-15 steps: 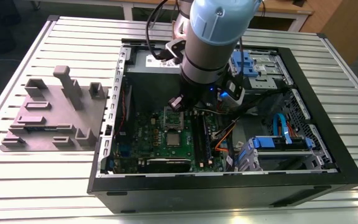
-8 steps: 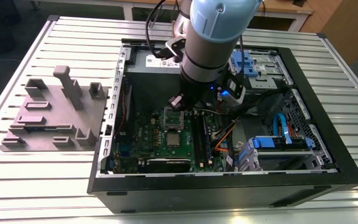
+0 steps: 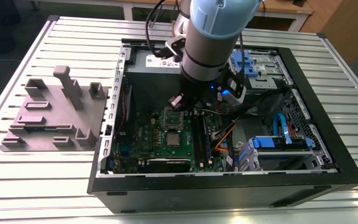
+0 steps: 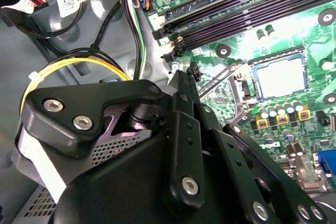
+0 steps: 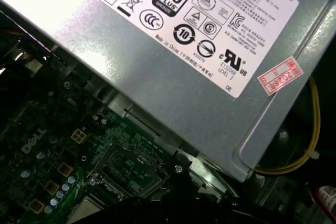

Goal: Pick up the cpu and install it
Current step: 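Close the cpu cover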

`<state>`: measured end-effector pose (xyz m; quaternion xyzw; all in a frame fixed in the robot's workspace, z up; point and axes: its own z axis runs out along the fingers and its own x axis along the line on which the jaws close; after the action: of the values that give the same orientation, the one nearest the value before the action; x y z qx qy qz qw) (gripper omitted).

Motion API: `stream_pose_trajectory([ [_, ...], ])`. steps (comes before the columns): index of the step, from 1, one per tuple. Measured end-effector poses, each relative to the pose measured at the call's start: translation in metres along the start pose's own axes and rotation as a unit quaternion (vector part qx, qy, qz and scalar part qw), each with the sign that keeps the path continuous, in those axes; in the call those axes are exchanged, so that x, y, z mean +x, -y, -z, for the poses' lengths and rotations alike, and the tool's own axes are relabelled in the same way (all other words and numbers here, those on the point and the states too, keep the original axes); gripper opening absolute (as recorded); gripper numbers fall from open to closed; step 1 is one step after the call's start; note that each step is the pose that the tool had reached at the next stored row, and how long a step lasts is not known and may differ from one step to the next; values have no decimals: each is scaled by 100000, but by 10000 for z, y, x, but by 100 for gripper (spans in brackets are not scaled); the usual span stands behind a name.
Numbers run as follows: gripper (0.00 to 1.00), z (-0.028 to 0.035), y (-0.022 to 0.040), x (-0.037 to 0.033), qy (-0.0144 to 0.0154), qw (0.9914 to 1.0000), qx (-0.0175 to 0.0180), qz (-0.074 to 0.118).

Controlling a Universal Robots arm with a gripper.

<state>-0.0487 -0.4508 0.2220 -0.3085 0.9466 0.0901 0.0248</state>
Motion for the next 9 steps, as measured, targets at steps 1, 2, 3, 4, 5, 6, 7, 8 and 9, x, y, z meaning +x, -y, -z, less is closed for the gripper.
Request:
stream_pose_trajectory([
  [1, 10, 6, -1, 0, -89, 100000, 122, 0],
  [2, 10, 11, -2, -1, -178, 100000, 249, -5],
  [3, 10, 18, -4, 0, -278, 99999, 383, -9],
  [4, 10, 25, -7, 1, -377, 99998, 519, -13],
  [5, 10, 33, -9, 2, -463, 99997, 637, -11],
  [6, 10, 40, -12, 3, -533, 99996, 735, -9],
  [7, 10, 48, -14, 3, -595, 99995, 823, -9],
  [8, 10, 57, -17, 5, -655, 99994, 901, -13],
  [9, 10, 63, -21, 7, -703, 99993, 975, -12],
])
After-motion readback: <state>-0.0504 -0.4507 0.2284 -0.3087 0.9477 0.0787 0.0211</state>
